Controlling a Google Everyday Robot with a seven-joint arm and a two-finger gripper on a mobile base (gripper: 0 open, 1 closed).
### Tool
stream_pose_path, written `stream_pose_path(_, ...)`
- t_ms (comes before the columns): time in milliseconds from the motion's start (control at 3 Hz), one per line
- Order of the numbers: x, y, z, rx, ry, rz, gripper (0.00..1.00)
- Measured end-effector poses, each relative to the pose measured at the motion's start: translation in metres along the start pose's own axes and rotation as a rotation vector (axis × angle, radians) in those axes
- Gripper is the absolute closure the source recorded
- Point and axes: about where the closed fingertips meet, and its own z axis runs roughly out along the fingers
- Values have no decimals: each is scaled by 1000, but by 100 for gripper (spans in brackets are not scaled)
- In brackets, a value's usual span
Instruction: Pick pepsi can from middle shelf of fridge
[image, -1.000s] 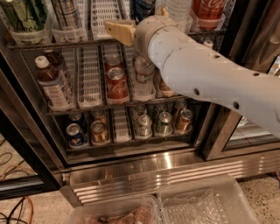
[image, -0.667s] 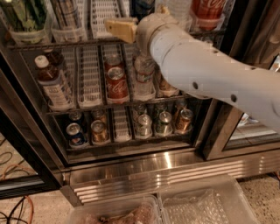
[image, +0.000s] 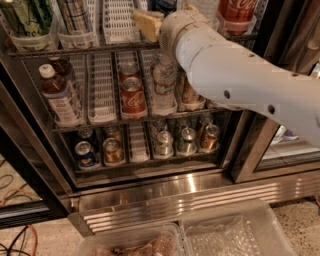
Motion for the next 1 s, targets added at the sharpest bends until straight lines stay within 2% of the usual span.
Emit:
stream_pose_path(333,-17,-6,0,9,-29,73,18)
stream_pose_path(667,-23,-8,1,11,-40,108,18)
stream_pose_path(1000,-15,3,3,-16,-16,121,37)
